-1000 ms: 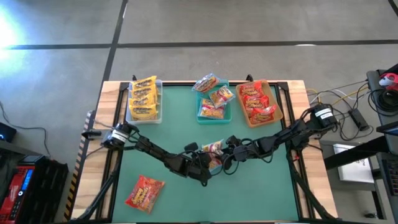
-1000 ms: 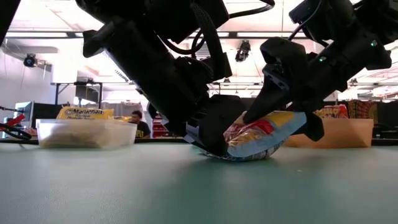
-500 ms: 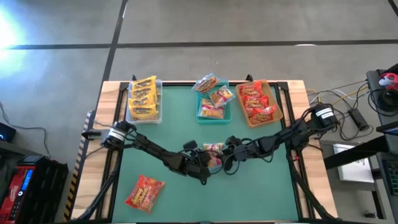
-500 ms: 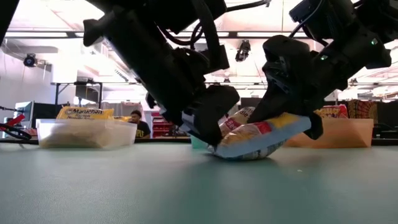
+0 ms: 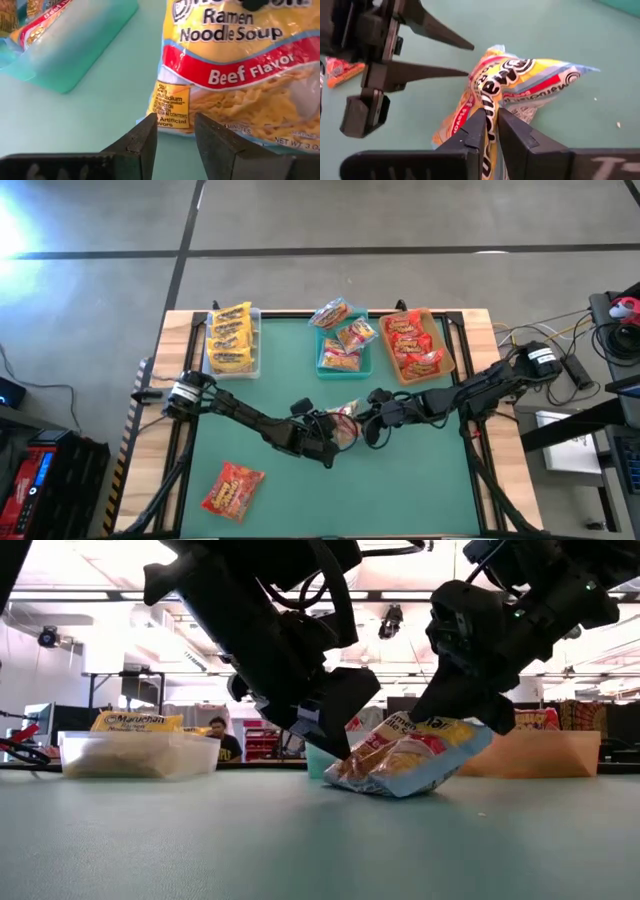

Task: Sort Maruchan noodles
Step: Put the blue noodle pack into the green bin

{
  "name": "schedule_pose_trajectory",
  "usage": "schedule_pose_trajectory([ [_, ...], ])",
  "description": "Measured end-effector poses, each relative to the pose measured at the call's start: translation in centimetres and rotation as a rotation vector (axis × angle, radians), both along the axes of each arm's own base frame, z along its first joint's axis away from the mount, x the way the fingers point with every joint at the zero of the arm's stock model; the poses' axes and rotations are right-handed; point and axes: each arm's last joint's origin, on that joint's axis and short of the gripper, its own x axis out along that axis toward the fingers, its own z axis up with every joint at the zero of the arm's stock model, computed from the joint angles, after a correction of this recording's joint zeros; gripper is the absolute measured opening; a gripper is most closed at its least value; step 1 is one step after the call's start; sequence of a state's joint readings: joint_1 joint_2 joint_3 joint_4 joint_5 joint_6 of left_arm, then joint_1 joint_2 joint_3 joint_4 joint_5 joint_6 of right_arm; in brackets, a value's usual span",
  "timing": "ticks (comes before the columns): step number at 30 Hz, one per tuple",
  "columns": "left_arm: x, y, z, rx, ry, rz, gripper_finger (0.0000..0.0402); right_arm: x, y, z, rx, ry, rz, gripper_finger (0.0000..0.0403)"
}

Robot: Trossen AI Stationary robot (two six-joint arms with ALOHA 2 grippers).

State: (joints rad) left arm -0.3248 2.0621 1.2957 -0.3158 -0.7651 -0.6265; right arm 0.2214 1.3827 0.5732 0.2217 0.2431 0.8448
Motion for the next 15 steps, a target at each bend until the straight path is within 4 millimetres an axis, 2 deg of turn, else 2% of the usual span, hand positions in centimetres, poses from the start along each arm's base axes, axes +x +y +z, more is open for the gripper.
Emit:
schedule_pose_trajectory([
  [6,0.3,-0.3,0.1,-0.058,-0.010,-0.039,0.0116,-0.2,0.0,-0.8,0.007,0.039,0.007,0.0050],
  [11,0.8,-0.5,0.2,-0.065,-0.039,-0.083,0.0116,-0.2,0.1,-0.9,0.017,0.046,0.033,0.0090],
  [15,1.1,-0.5,-0.6,-0.102,-0.034,-0.101,0.0116,-0.3,0.1,-1.1,0.013,0.054,0.037,0.0129],
])
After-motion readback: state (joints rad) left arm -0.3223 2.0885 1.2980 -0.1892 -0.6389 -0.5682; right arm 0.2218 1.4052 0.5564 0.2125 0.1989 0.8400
